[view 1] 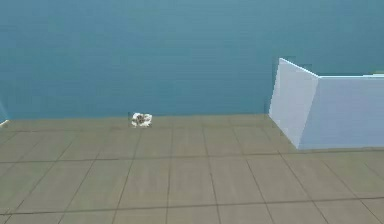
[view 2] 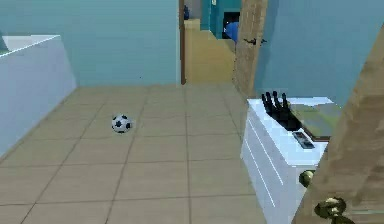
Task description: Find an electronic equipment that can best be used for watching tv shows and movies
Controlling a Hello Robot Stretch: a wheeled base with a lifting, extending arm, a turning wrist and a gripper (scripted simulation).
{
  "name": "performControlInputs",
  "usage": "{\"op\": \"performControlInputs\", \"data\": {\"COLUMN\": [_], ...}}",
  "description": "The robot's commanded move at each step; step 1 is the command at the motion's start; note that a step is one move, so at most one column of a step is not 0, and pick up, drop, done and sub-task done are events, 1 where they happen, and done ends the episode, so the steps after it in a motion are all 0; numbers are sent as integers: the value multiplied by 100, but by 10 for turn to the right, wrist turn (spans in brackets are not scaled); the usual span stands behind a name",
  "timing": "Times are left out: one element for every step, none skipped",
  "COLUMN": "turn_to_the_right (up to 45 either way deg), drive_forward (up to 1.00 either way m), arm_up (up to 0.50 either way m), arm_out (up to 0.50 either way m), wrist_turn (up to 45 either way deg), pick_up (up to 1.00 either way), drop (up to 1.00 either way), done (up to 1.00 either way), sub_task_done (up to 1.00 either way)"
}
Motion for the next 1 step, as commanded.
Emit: {"op": "performControlInputs", "data": {"turn_to_the_right": [450], "drive_forward": [0], "arm_up": [0], "arm_out": [0], "wrist_turn": [0], "pick_up": [0], "drop": [0], "done": [0], "sub_task_done": [0]}}
